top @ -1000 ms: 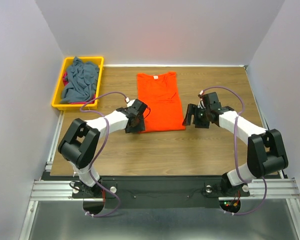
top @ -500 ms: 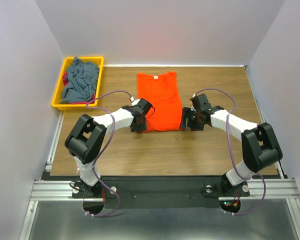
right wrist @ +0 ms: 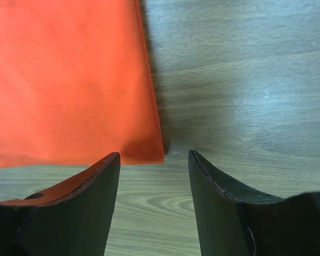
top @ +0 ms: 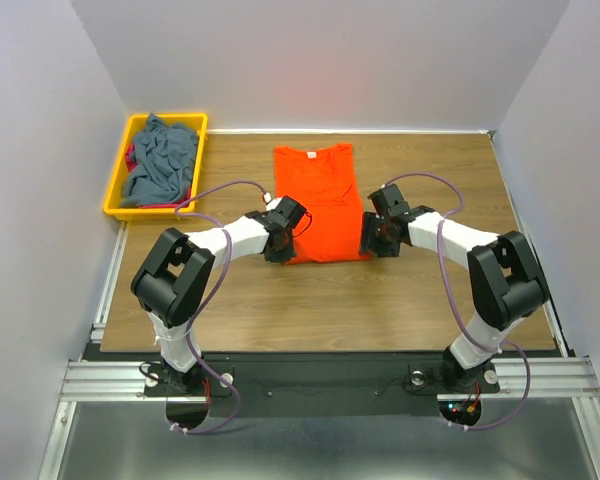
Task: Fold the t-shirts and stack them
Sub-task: Fold the tshirt
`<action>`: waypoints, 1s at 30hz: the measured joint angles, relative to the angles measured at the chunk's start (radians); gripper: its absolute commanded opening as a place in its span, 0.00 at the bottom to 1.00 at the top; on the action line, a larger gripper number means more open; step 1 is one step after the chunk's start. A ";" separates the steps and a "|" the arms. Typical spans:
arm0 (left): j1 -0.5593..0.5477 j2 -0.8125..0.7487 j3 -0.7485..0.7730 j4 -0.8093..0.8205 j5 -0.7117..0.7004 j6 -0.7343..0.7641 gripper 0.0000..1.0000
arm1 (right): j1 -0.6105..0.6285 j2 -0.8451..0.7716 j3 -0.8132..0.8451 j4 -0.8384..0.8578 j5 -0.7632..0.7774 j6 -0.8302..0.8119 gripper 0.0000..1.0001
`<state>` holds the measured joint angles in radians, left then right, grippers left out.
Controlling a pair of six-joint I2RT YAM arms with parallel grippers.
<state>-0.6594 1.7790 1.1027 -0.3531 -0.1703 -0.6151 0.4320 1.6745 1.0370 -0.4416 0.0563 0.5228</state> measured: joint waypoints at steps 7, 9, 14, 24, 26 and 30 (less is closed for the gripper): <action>0.000 -0.002 -0.003 0.004 0.003 0.010 0.00 | 0.018 0.037 0.000 -0.001 0.029 0.010 0.52; 0.000 -0.004 -0.006 0.007 0.003 0.010 0.00 | 0.024 0.047 0.010 -0.005 0.039 0.013 0.47; 0.000 -0.015 -0.022 0.023 0.005 0.012 0.00 | 0.045 0.084 0.046 -0.006 0.060 0.013 0.35; 0.000 -0.042 -0.053 0.031 0.026 0.017 0.00 | 0.054 0.093 0.049 -0.002 0.071 0.021 0.17; 0.001 -0.046 -0.057 0.030 0.032 0.021 0.00 | 0.054 0.093 0.049 -0.001 0.065 0.022 0.05; 0.000 -0.072 -0.076 0.019 0.045 0.032 0.00 | 0.054 0.089 0.049 -0.005 0.058 0.011 0.01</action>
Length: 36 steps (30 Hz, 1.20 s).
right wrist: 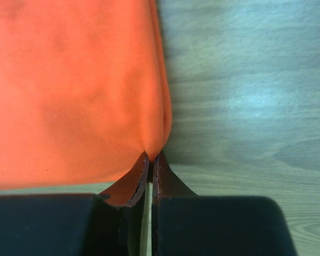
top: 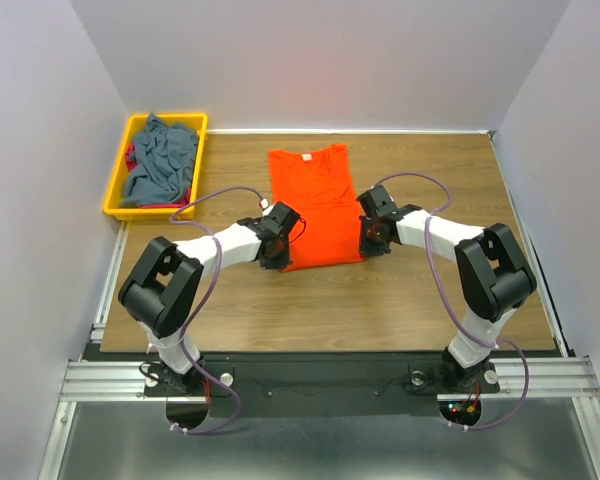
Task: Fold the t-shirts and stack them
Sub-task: Fold the tshirt
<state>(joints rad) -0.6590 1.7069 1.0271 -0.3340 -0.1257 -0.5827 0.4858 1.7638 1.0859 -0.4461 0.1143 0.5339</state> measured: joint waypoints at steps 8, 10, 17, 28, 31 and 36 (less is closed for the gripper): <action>-0.014 -0.206 -0.106 -0.053 0.091 0.010 0.00 | 0.007 -0.073 -0.028 -0.134 -0.061 -0.043 0.01; -0.039 -0.286 -0.153 -0.060 0.134 0.005 0.00 | 0.017 -0.144 -0.069 -0.189 -0.088 -0.047 0.01; -0.203 -0.452 -0.224 -0.130 0.227 -0.040 0.00 | 0.056 -0.381 -0.168 -0.386 -0.160 -0.038 0.01; -0.329 -0.612 -0.283 -0.211 0.257 -0.182 0.00 | 0.066 -0.551 -0.144 -0.638 -0.223 -0.011 0.01; -0.334 -0.626 -0.233 -0.253 0.218 -0.202 0.00 | 0.066 -0.551 -0.077 -0.686 -0.215 -0.009 0.01; -0.334 -0.623 -0.118 -0.281 0.125 -0.214 0.00 | 0.066 -0.518 0.092 -0.734 -0.157 -0.015 0.01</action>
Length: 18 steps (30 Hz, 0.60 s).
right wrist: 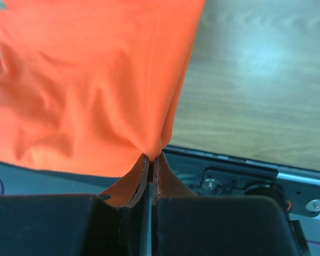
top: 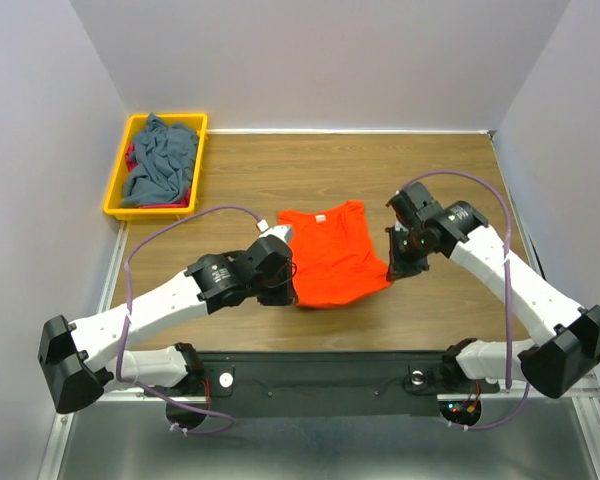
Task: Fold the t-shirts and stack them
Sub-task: Fold the tshirt
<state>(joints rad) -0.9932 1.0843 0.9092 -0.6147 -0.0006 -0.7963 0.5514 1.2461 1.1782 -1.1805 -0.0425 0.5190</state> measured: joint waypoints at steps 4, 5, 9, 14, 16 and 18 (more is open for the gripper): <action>0.000 0.027 0.064 -0.015 -0.080 -0.005 0.00 | 0.000 0.058 0.115 -0.016 0.051 -0.015 0.01; 0.000 0.040 0.077 -0.018 -0.098 -0.006 0.00 | 0.000 0.070 0.132 -0.020 0.058 -0.019 0.01; 0.000 0.074 0.107 -0.030 -0.158 -0.006 0.00 | 0.000 0.131 0.208 -0.026 0.094 -0.038 0.01; 0.021 0.098 0.143 -0.026 -0.201 -0.003 0.00 | 0.000 0.187 0.282 -0.032 0.138 -0.067 0.01; 0.039 0.101 0.145 -0.022 -0.209 0.002 0.00 | 0.000 0.206 0.304 -0.035 0.150 -0.076 0.01; 0.063 0.106 0.145 -0.011 -0.214 0.011 0.00 | 0.000 0.232 0.330 -0.034 0.162 -0.087 0.01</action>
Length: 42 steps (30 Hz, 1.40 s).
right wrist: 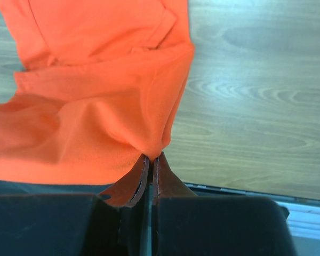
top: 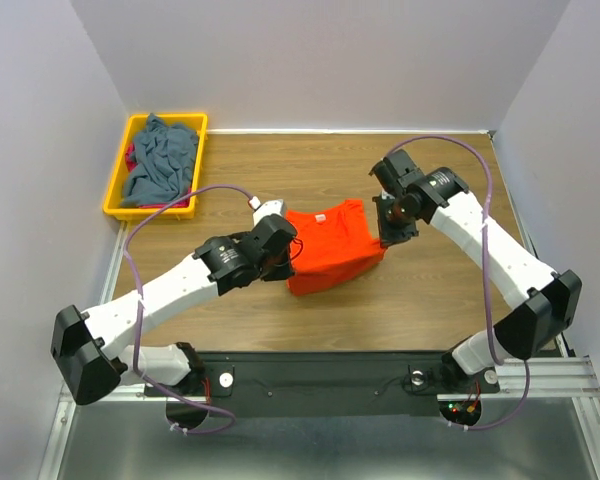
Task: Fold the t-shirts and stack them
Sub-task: Fold the tshirt
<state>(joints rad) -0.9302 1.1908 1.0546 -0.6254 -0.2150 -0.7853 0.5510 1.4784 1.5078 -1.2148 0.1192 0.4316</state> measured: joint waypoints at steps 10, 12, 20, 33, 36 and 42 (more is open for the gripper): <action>0.116 0.054 0.011 0.056 0.010 0.097 0.00 | 0.000 0.145 0.123 0.014 0.031 -0.059 0.01; 0.144 0.072 0.015 0.067 0.017 0.122 0.00 | 0.000 0.167 0.140 0.019 0.032 -0.067 0.01; 0.219 0.173 0.070 0.127 0.032 0.230 0.00 | -0.023 0.260 0.209 0.042 0.043 -0.104 0.01; 0.298 0.330 0.145 0.213 0.047 0.348 0.00 | -0.082 0.375 0.286 0.085 0.046 -0.149 0.01; 0.315 0.363 0.153 0.226 0.055 0.359 0.00 | -0.087 0.397 0.301 0.103 0.046 -0.156 0.01; 0.341 0.418 0.159 0.262 0.062 0.377 0.00 | -0.095 0.459 0.334 0.143 0.047 -0.174 0.01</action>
<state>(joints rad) -0.5896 1.6085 1.2133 -0.3630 -0.1528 -0.4080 0.4564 1.9377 1.8416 -1.0714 0.1658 0.2573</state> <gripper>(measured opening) 0.029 0.045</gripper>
